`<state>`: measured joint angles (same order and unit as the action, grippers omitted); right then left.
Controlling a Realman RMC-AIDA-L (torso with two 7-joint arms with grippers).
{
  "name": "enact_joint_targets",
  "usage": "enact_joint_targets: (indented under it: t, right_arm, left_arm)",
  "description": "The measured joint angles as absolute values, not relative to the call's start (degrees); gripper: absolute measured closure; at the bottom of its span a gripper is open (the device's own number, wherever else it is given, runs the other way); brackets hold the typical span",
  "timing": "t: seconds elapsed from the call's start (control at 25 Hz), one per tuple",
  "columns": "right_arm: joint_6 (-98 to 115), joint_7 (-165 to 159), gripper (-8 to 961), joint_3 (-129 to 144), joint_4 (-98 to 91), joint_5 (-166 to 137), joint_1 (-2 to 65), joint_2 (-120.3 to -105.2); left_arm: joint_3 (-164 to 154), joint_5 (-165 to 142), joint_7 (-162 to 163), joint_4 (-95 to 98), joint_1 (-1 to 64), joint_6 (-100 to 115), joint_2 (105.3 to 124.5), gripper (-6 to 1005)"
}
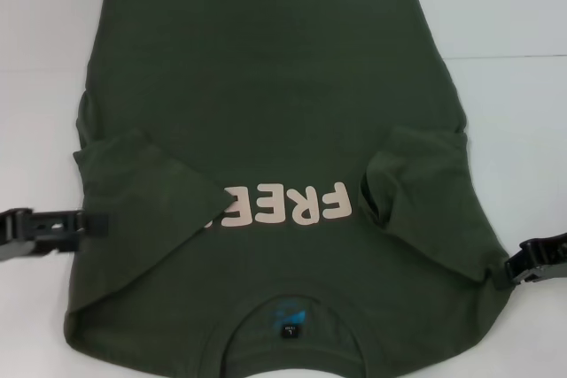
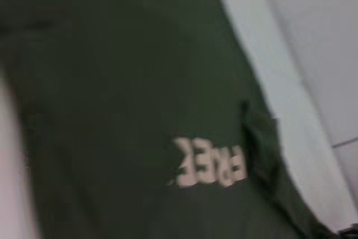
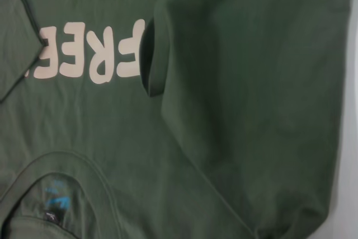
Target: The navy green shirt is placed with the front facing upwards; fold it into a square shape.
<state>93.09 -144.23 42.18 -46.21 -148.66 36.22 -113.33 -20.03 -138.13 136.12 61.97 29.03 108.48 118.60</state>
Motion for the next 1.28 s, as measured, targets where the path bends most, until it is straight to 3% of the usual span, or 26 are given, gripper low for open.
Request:
enact_joint_targets:
  t: [1.28]
  right_arm:
    - [93.4, -141.4, 913, 42.3, -45.5, -147.0, 37.6, -113.53]
  left_arm:
    - [-27.7, -157.4, 145.4, 55.8, 32.2, 99.2, 118.46, 137]
